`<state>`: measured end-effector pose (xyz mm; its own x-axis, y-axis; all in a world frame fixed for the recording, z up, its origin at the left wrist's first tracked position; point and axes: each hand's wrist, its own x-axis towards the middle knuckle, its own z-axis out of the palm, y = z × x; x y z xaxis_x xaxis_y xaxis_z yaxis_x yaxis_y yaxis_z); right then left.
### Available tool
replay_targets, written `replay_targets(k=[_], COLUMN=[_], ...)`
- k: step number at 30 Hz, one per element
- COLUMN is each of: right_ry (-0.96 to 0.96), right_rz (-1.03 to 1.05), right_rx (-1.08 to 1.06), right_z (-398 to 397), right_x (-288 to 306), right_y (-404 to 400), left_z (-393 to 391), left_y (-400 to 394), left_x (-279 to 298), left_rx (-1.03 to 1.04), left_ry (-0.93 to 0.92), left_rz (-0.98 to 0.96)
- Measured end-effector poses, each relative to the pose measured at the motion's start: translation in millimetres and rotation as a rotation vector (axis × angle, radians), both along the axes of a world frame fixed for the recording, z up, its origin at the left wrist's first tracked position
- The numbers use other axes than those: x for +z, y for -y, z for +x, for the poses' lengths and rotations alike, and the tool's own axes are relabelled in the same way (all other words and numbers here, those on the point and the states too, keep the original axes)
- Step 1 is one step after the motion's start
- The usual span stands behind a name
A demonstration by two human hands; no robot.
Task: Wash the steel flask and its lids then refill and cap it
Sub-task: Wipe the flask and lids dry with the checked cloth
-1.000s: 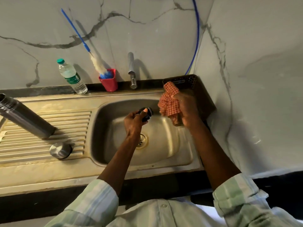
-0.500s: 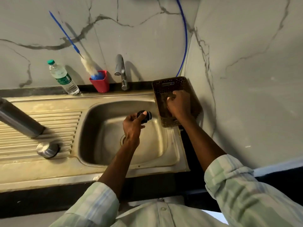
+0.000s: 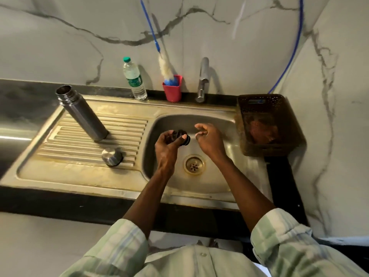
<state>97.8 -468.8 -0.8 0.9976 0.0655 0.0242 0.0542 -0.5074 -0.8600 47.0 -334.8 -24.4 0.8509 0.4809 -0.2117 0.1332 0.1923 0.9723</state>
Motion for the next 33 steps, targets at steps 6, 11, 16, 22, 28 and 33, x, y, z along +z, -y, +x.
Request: replay_targets(k=[6,11,16,22,28,33], right_ry=[-0.063,-0.121,-0.087,-0.127,-0.188,-0.194], right_rz=[0.075,0.157,0.093,0.048,0.060,0.058], right_rx=[0.022,0.068,-0.066,-0.143,-0.113,-0.097], right_z=[-10,-9,-10,-6,-10,-15], right_x=[-17,-34,-43,-55,-60,-55], right_y=[-119,-211,-266,-287,-289,-283], left_z=[-7,-5,-9,2,5,3], left_y=[-122,-218,-274,-300,-302,-302], left_x=[-3,-7,-13,-20,-30,-34], left_rx=[0.048,0.059,-0.035,-0.201,-0.290,-0.292], left_ry=[0.040,-0.085,-0.100,-0.150,-0.178,-0.170], left_rz=[0.166,0.248,0.442,0.594,0.651,0.646])
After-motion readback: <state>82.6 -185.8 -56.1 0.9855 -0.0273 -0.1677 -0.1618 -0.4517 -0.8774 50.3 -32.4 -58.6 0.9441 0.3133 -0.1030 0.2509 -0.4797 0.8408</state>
